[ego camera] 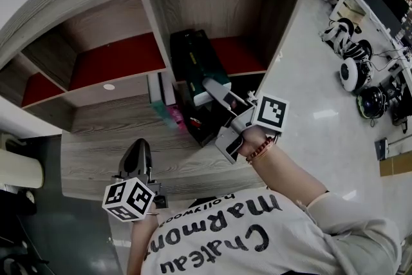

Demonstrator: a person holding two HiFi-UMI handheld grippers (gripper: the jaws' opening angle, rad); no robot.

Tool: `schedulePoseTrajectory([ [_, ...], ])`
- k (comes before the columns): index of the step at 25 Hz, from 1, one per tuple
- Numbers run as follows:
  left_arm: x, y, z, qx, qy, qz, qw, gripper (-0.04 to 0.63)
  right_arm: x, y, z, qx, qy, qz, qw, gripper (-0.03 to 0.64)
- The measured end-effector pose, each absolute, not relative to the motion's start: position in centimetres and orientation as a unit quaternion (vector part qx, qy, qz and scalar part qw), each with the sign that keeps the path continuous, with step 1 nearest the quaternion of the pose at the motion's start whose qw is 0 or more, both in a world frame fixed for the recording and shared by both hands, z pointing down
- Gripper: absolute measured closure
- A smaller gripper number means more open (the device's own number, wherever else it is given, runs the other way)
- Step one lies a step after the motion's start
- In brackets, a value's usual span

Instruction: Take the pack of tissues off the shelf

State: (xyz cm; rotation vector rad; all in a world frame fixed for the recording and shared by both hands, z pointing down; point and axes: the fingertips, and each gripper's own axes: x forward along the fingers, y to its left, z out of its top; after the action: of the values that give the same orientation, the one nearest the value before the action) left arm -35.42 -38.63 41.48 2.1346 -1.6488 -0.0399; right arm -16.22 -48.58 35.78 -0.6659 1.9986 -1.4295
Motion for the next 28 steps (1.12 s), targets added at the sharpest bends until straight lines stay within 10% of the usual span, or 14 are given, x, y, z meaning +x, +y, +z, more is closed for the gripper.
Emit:
schedulePoseTrajectory([
  [28, -32.8, -35.9, 39.5, 0.766, -0.608, -0.038, 0.205, 0.577, -14.3, -44.8, 36.0, -0.223, 0.762, -0.550, 0.259, 0.265],
])
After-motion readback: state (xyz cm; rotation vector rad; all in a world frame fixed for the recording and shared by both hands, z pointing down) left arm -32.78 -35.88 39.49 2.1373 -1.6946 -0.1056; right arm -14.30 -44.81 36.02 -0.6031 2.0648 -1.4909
